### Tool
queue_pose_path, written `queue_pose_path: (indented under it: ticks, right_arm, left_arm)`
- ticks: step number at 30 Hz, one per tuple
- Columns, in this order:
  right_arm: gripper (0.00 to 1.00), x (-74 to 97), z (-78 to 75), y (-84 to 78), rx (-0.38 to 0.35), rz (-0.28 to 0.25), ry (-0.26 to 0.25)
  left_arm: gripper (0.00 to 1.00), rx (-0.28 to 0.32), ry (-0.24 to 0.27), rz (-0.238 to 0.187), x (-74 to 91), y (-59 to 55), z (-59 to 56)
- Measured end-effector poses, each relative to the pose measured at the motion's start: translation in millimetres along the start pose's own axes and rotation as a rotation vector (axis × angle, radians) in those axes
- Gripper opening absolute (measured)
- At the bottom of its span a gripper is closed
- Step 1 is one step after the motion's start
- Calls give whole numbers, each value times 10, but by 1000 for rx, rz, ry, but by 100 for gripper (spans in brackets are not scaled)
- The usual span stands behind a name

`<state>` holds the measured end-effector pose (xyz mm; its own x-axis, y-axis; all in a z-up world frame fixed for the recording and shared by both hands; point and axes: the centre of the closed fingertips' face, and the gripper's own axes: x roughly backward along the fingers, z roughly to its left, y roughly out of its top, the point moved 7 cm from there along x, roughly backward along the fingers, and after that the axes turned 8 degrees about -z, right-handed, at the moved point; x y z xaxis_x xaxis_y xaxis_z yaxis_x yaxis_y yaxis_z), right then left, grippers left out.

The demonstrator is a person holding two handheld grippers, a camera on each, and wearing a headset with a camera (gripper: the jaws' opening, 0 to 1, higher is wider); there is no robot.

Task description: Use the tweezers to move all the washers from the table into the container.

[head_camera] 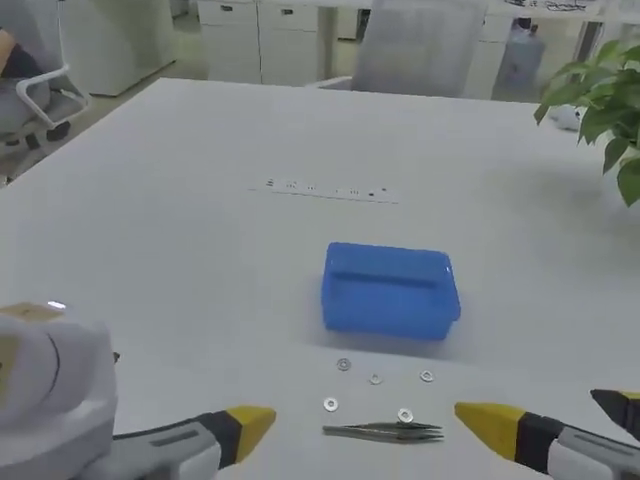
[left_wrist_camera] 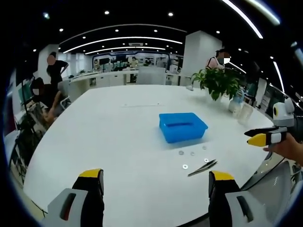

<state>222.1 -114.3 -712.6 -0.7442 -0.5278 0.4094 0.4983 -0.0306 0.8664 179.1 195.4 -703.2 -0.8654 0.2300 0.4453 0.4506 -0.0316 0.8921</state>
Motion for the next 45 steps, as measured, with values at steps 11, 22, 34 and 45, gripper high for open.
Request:
queue_pose_path:
  ticks: [11, 22, 34, 45]
  right_arm:
    - [94, -150, -31, 10, 24, 29, 13]
    - [93, -190, -52, 38, 31, 25, 14]
    - [93, -256, -62, -2, 42, 48, 25]
    - [87, -302, -103, -62, 53, 82, 34]
  left_arm:
    - [93, -16, -29, 25, -192, -11, -22]
    - [87, -35, -70, 26, -283, 22, -91]
    - [81, -67, -89, 40, -361, 19, -101]
    - [36, -174, -391, 104, -579, -81, -405]
